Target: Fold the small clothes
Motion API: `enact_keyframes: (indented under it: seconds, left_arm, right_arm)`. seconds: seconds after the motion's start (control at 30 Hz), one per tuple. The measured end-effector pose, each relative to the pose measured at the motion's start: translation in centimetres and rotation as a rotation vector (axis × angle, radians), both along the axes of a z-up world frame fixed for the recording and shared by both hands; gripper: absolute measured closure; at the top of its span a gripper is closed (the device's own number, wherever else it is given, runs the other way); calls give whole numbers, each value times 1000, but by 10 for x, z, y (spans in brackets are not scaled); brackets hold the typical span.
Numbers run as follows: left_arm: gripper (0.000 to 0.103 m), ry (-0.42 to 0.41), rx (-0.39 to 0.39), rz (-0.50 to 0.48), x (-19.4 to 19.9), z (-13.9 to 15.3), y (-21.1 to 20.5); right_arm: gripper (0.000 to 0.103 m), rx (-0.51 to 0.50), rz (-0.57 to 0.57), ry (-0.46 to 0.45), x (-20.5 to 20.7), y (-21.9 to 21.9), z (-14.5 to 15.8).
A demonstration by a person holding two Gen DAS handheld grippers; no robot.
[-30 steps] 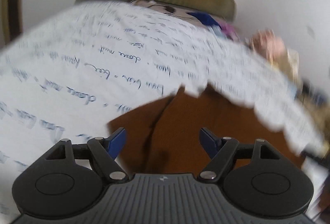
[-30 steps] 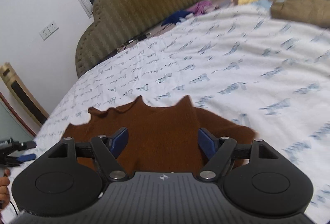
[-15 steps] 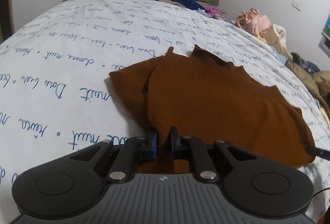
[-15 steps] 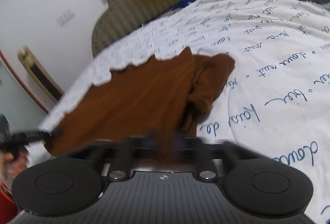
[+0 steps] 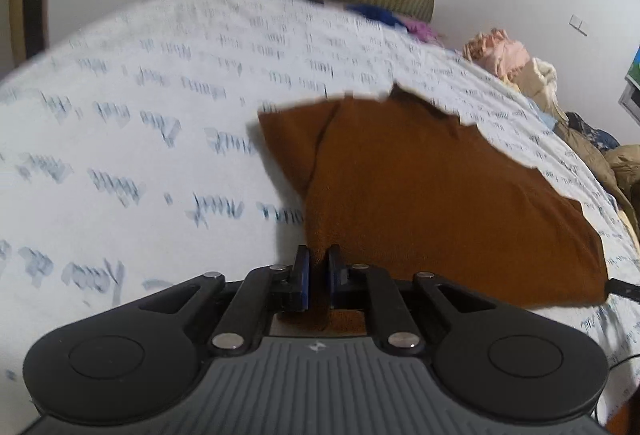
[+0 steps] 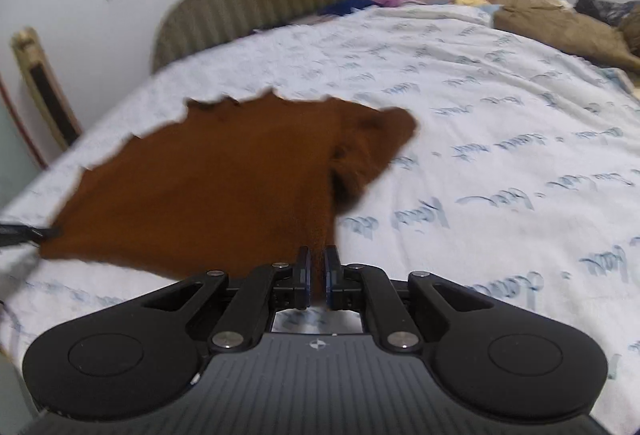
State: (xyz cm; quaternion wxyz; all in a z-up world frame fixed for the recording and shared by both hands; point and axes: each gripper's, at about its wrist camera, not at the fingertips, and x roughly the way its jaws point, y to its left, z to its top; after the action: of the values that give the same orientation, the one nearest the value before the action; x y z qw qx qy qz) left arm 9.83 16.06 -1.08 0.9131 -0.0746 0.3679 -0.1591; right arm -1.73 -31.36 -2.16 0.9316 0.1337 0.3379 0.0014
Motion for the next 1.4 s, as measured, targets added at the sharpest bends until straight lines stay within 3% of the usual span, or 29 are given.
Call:
enact_keyframes:
  seconds: [0.03,0.17,0.2,0.23,0.3,0.37,0.47,0.63,0.73,0.83,1.0,1.1,1.4]
  left_arm:
    - [92,-36,34,25,-4,8,-1]
    - [83,-152,121,62,-10,33,-24]
    - [72,-166,133,47,-10,37,-35]
    - [53,-180,149,36,-9,39,-49]
    - [31,-217,201,27,-9,38,-78]
    - [31,-263,282,25,-10,31,-108]
    - [31,-258,363,42,-5,15,-137]
    - [31,-182,371,79,5,-14,-141]
    - [30,-196,367,94,1,-22,-139]
    - [28,-219,382,114,-3,-25,-143]
    - [18,-253,408,124,-5,-32,-150]
    - [10,-244,404,124,-2,-34,-150]
    - [8,-254,448,116,-3,-36,-156]
  right_arm:
    - [86,-26,-21,-22,-4,2,4]
    - [61,-109,-45,-153,-3,16,33]
    - [57,-125,-20,-171,4,25,37]
    - [49,-141,6,-181,11,34,39]
    - [42,-187,70,-196,29,60,38]
    - [33,-237,114,-193,49,85,32]
    - [20,-292,99,-182,73,104,18]
    - [16,-304,-3,-70,91,91,-15]
    - [12,-309,11,-71,83,87,-29]
    - [1,-308,33,-88,80,89,-34]
    - [0,-374,44,-80,83,102,-39]
    - [0,-354,44,-79,83,98,-38]
    - [0,-317,48,-77,83,94,-38]
